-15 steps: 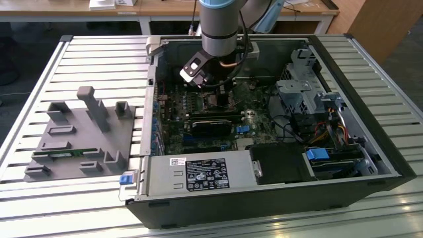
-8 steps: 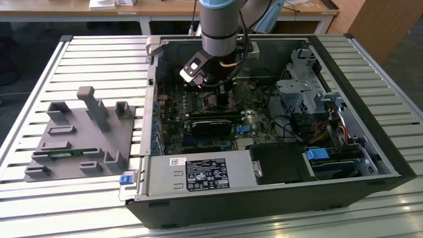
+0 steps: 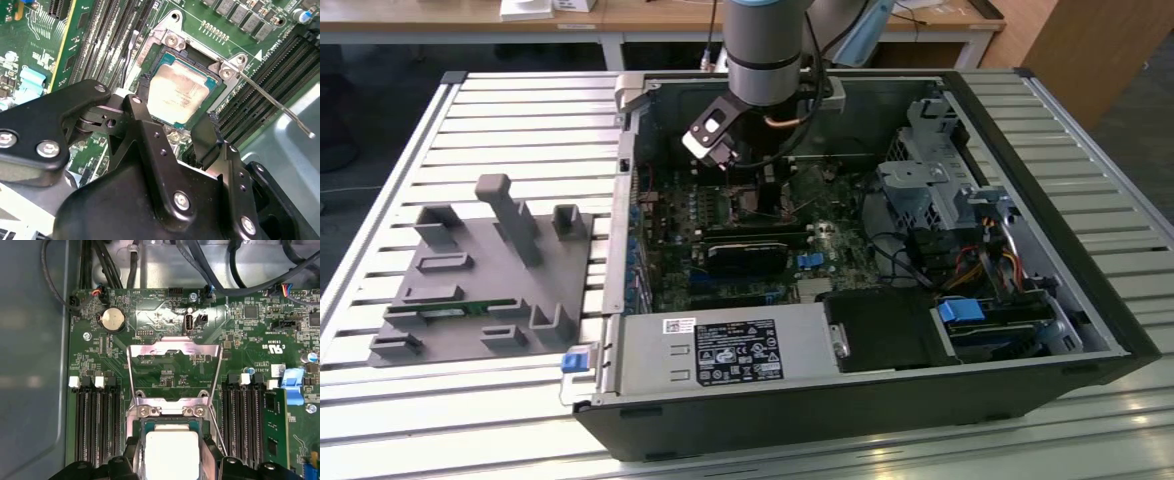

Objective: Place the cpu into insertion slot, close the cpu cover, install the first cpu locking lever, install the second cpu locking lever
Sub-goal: 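Place the cpu into insertion slot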

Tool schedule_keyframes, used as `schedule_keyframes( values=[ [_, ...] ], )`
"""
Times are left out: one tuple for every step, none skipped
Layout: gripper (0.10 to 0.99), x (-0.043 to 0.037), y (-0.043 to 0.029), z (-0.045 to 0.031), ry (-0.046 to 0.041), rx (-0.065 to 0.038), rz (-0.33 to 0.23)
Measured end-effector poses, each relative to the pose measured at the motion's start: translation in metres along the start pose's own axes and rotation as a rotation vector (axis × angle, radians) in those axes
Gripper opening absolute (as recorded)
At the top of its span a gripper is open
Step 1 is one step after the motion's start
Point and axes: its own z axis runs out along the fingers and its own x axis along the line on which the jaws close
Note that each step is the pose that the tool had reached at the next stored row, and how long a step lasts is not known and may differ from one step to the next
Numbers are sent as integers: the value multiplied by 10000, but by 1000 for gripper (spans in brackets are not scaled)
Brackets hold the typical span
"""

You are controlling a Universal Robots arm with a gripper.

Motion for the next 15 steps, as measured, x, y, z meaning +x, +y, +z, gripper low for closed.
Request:
schedule_keyframes(
  values=[
    [608, -1, 2, -11, 4, 30, 2],
    [592, -2, 7, -19, 9, 73, 3],
    [592, -3, 10, -24, 14, 117, 4],
    [533, -4, 12, -26, 19, 145, 4],
    [471, -7, 13, -27, 22, 162, 5],
    [408, -12, 13, -27, 22, 169, 6],
    [408, -19, 14, -28, 23, 171, 5],
    [349, -25, 14, -28, 23, 172, 5],
    [294, -29, 14, -28, 22, 172, 5],
    [294, -31, 14, -28, 24, 172, 6],
    [235, -32, 14, -29, 24, 172, 7],
    [176, -33, 14, -34, 25, 174, 7],
    [176, -33, 15, -38, 28, 175, 6],
    [176, -33, 15, -42, 29, 177, 6],
    [114, -33, 15, -47, 29, 179, 6]
  ],
)
